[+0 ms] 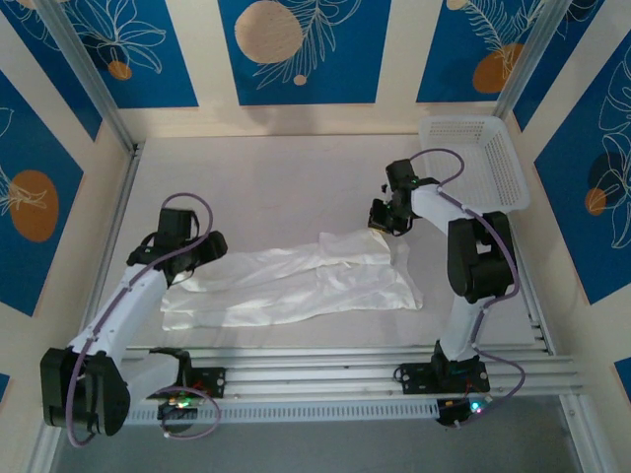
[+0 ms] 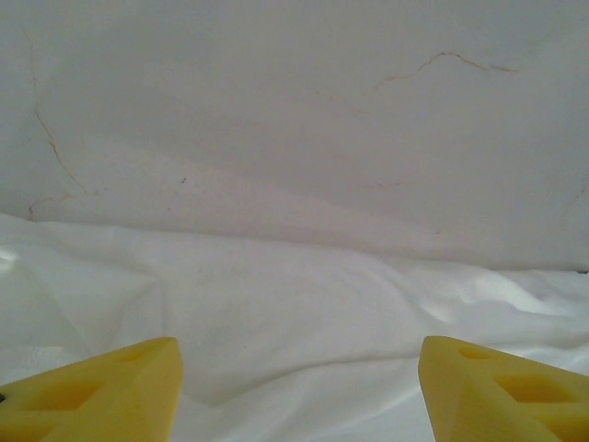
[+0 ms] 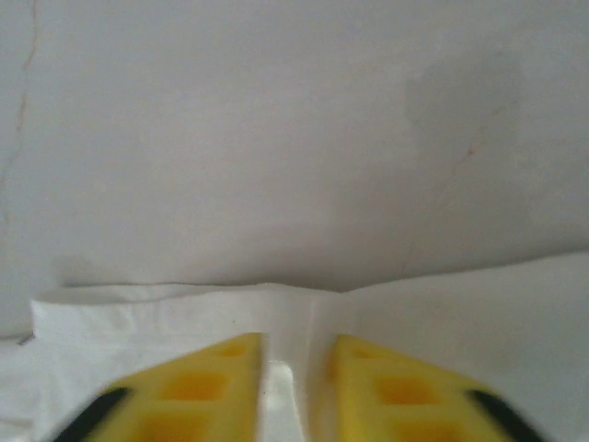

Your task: Fold the inside-out t-shirt

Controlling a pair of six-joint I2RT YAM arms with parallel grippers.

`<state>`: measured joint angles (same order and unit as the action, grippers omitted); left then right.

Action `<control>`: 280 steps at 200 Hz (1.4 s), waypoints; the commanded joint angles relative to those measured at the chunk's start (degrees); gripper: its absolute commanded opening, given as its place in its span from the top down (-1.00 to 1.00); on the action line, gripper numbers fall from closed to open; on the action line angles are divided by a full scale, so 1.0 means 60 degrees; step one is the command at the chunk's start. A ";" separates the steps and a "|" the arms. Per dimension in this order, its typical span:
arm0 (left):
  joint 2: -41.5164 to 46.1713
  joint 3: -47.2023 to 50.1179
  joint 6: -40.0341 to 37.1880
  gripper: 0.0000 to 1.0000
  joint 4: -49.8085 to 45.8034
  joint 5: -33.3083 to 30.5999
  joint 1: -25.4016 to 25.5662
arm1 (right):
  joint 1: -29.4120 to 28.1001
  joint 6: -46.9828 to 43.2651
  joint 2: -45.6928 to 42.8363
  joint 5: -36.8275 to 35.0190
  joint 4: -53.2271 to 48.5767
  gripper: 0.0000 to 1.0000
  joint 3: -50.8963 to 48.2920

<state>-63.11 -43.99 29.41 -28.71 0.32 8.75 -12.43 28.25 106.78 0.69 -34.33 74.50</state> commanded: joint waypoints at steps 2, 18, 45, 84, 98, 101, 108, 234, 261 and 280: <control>-0.0101 -0.0288 -0.0160 -0.37 -0.0053 -0.0097 0.0050 | -0.0068 -0.0122 -0.0449 0.0284 -0.0352 1.00 -0.0016; -0.0072 -0.0244 -0.0141 -0.37 -0.0049 -0.0067 0.0045 | -0.0096 -0.0165 -0.0755 0.0362 -0.0402 1.00 -0.0101; -0.0028 -0.0216 -0.0177 -0.37 -0.0064 -0.0084 0.0044 | -0.0100 -0.0088 -0.2220 0.0493 -0.0113 1.00 -0.0972; -0.0138 -0.0246 -0.0170 -0.37 0.0003 -0.0129 0.0040 | -0.0470 0.1947 -0.6866 0.0245 0.2021 1.00 -0.5903; -0.0205 -0.0242 -0.0113 -0.37 0.0093 -0.0101 0.0049 | -0.0622 0.2515 -0.8629 0.0113 0.2313 1.00 -0.7504; -0.0228 -0.0242 -0.0104 -0.37 0.0110 -0.0097 0.0048 | -0.0628 0.2556 -0.9001 0.0104 0.2321 1.00 -0.7741; -0.0277 -0.0257 -0.0084 -0.37 0.0161 -0.0057 0.0052 | -0.0627 0.2531 -0.9744 0.0188 0.2326 0.84 -0.8147; -0.0241 -0.0205 -0.1367 -0.40 0.0949 0.3924 0.0584 | -0.1803 0.0084 -0.2902 0.1310 0.2081 0.02 -0.3023; -0.0269 -0.0176 -0.1604 -0.46 0.0927 0.3957 0.0784 | -0.2111 -0.0382 -0.1525 0.1829 0.1857 -0.02 -0.2277; -0.0272 -0.0213 -0.1637 -0.47 0.0887 0.3867 0.0824 | -0.2192 -0.0376 -0.1058 0.2063 0.1914 0.00 -0.2018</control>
<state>-65.32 -45.15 21.93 -24.21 20.97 13.06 -24.43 28.38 98.04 8.62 -21.43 59.46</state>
